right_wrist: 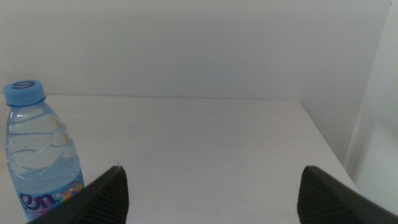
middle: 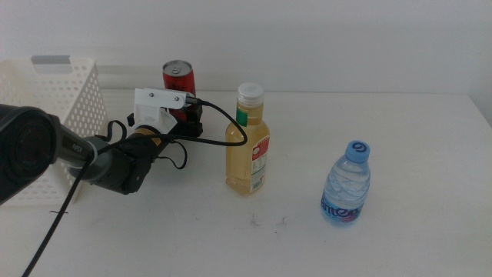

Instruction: Use arms to grab the bottles and put them into the dustbin to the left of the table.

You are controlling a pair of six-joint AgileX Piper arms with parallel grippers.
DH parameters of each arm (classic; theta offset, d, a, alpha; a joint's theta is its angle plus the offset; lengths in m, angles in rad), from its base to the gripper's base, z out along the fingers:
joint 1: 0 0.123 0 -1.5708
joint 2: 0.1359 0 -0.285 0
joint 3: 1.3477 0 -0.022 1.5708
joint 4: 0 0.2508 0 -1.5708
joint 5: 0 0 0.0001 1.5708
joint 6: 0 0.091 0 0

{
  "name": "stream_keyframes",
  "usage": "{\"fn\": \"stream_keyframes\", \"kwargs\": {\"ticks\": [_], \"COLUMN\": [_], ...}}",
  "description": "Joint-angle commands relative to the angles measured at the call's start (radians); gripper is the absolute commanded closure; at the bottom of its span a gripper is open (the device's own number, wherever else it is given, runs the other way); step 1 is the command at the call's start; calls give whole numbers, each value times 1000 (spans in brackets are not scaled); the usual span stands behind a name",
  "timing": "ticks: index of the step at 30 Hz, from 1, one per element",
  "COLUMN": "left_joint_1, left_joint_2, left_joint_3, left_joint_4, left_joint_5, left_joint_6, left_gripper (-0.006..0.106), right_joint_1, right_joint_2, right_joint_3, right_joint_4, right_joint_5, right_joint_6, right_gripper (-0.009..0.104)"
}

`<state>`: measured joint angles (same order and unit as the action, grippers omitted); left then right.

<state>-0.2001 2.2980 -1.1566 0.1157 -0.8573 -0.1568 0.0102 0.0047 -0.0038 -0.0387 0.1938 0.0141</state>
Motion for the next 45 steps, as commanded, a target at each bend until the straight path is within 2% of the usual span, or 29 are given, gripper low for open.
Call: {"fn": "stream_keyframes", "kwargs": {"ticks": [1,4,6,11,14,20,22,25,27,30,35,37,45], "left_joint_1": [1,1,1,1,1,-27,-40,-49,-49,-24,86,158,403], "left_joint_2": [3,3,3,-35,-133,-437,-577,-768,-862,-924,-904,-877,-638], "left_joint_3": [-5,-5,-5,27,120,394,447,431,372,251,-21,-137,-473], "left_joint_4": [-42,-46,-46,-2,7,-69,-79,-65,-32,-33,-172,-204,-194], "left_joint_5": [-10,-22,-35,-53,-59,4,138,548,820,1137,1563,1676,1962], "left_joint_6": [-8,-8,-8,-8,-8,-9,-30,-135,-166,-125,164,254,448], "left_gripper": [8,19,33,84,102,102,102,102,102,102,102,102,102], "right_joint_1": [-4,-4,-4,-4,-4,-4,-4,-4,-4,-4,-4,-4,-4], "right_joint_2": [-5,-5,-5,-5,-5,-5,-5,-5,-5,-5,-5,-5,-5], "right_joint_3": [4,4,4,4,4,4,4,4,4,4,4,4,4], "right_joint_4": [-8,-8,-8,-8,-8,-8,-8,-8,-8,-8,-8,-8,-8], "right_joint_5": [-13,-13,-13,-13,-13,-13,-13,-13,-13,-13,-13,-13,-13], "right_joint_6": [-7,-7,-7,-7,-7,-7,-7,-7,-7,-7,-7,-7,-7], "right_gripper": [14,14,14,14,14,14,14,14,14,14,14,14,14]}}
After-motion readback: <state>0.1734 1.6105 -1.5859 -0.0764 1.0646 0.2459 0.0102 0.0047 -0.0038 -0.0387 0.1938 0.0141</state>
